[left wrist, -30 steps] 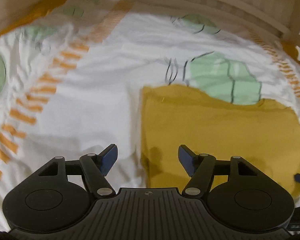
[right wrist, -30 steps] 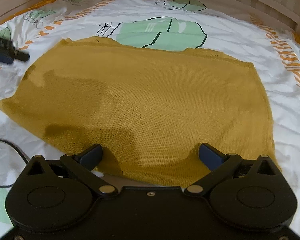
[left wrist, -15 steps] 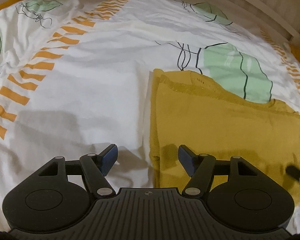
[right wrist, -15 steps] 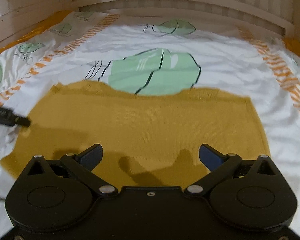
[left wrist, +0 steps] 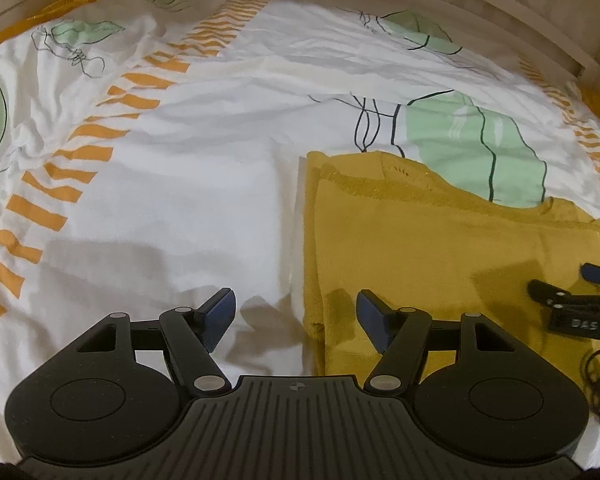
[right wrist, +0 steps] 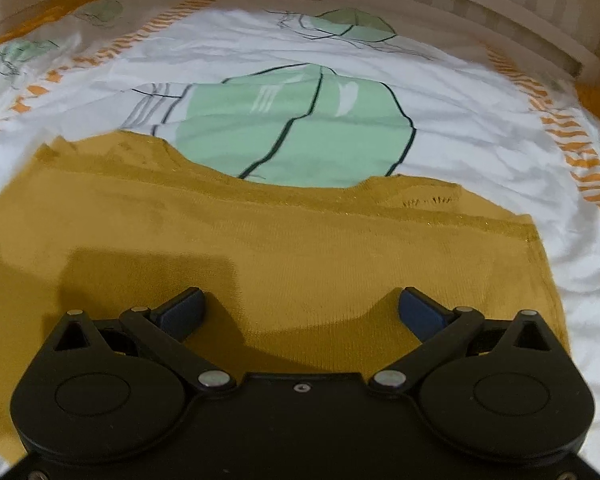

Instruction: Fold small clothes

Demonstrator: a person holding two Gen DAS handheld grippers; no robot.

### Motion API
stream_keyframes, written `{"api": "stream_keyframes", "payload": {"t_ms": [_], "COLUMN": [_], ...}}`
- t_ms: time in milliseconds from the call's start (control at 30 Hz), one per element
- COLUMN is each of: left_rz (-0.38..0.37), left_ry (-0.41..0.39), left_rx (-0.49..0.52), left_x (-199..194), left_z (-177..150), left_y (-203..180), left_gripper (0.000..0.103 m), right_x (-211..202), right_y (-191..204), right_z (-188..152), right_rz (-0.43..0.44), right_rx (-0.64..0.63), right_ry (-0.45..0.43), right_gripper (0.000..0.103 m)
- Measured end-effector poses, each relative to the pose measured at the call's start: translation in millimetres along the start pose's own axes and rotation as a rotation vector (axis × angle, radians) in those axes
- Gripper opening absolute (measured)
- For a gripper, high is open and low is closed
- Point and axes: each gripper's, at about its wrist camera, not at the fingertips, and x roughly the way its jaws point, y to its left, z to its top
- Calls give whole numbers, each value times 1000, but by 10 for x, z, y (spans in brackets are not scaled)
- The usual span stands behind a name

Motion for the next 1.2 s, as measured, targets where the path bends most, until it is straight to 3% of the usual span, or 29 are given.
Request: {"api": "stream_keyframes", "payload": {"t_ms": [167, 400, 500, 867, 1200], "left_rz": [6, -11, -17, -21, -35], "left_ry": [-6, -4, -5, 15, 23], "left_rx": [-9, -33, -29, -30, -42], "left_x": [-4, -13, -19, 31, 37], "left_z": [10, 29, 23, 1, 9], "left_y": [39, 76, 68, 77, 104], "left_gripper": [66, 66, 66, 66, 66], "right_x": [-284, -589, -606, -333, -94], "right_y": [-494, -1569, -1869, -2017, -2096], "right_z": [-95, -481, -652, -713, -623], "right_rz": [71, 78, 137, 461, 614], "right_rx": [127, 447, 551, 621, 631], "right_ry": [-34, -41, -48, -49, -72], "right_gripper": [102, 102, 102, 103, 103]}}
